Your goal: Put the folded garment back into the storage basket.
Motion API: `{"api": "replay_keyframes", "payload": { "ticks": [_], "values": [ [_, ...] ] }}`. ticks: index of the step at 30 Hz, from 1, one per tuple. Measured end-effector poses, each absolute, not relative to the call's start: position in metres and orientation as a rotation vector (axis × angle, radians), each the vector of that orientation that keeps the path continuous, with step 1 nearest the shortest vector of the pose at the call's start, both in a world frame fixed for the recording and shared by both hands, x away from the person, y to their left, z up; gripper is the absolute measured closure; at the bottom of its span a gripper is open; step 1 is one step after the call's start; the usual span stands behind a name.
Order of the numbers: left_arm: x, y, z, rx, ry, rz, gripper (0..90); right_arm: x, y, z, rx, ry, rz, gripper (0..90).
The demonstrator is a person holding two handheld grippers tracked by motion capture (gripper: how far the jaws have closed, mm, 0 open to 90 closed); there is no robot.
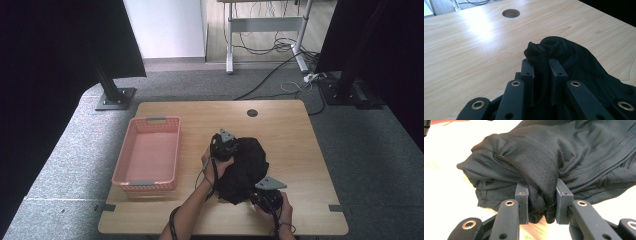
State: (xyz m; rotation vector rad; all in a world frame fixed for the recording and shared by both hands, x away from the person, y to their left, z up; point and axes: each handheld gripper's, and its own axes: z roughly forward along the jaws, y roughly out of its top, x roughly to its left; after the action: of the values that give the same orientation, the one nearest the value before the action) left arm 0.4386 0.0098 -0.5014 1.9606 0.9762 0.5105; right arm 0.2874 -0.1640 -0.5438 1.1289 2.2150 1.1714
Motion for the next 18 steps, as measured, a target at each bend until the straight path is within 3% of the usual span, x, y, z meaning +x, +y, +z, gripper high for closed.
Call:
{"api": "replay_keyframes", "payload": {
  "ticks": [18],
  "values": [
    [0.438, 0.014, -0.484, 1.945, 0.959, 0.523, 76.3, 0.282, -0.168, -0.52, 1.104, 2.137, 1.231, 70.8]
  ]
}}
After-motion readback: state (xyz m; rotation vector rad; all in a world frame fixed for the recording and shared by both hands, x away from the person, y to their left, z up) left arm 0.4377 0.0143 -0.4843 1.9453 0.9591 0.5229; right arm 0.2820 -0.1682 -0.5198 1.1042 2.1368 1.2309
